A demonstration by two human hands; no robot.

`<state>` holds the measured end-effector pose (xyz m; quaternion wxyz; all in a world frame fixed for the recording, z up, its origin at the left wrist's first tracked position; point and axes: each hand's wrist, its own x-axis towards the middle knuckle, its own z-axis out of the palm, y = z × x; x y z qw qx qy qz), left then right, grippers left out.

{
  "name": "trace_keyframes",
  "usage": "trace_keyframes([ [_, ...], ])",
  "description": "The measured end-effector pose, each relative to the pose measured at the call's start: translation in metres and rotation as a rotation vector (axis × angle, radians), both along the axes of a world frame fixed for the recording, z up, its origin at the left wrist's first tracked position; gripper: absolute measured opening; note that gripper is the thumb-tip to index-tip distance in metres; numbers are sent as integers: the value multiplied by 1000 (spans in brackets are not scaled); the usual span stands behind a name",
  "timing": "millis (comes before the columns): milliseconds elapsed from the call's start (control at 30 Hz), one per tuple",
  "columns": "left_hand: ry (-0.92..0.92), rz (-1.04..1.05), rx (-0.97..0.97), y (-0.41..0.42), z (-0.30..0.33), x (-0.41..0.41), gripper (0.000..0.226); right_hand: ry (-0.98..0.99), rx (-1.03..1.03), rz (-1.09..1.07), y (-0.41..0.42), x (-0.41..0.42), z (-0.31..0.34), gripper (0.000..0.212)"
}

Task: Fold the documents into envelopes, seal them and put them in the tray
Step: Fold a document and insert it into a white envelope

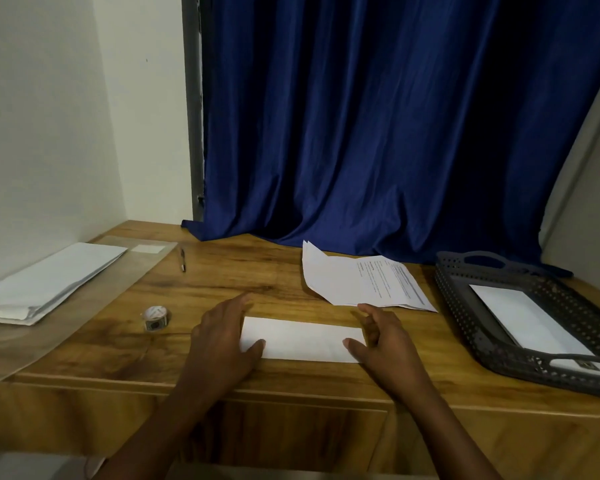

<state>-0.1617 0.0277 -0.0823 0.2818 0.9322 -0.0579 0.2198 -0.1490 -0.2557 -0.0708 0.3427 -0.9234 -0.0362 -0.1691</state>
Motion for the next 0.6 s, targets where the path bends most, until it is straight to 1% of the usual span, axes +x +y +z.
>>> trace_keyframes([
  [100,-26,-39,14,1,-2,-1,74,-24,-37,13,0,-4,1,66],
  [167,-35,-73,71,-1,-1,-4,70,-103,-130,-10,5,-8,4,58],
  [233,-52,-113,203,-7,2,-7,67,-193,-253,-25,17,-15,10,51],
  [267,-61,-137,287,-10,5,-9,67,-203,-301,4,26,-19,14,49],
  [333,-39,-195,426,-15,8,-11,69,-131,-410,137,51,-25,18,54],
  [367,-2,-222,462,-15,8,-11,73,-79,-473,211,63,-27,17,59],
  [433,111,-254,505,-13,6,-9,92,20,-551,316,82,-28,10,66],
  [467,166,-259,531,-12,5,-7,102,73,-572,344,87,-26,7,65],
  [500,206,-261,550,-11,5,-6,108,116,-591,356,88,-24,4,64],
  [533,230,-262,559,-11,4,-4,107,139,-609,358,88,-22,2,63],
  [600,253,-264,562,-11,4,-3,95,162,-621,363,85,-20,2,64],
])
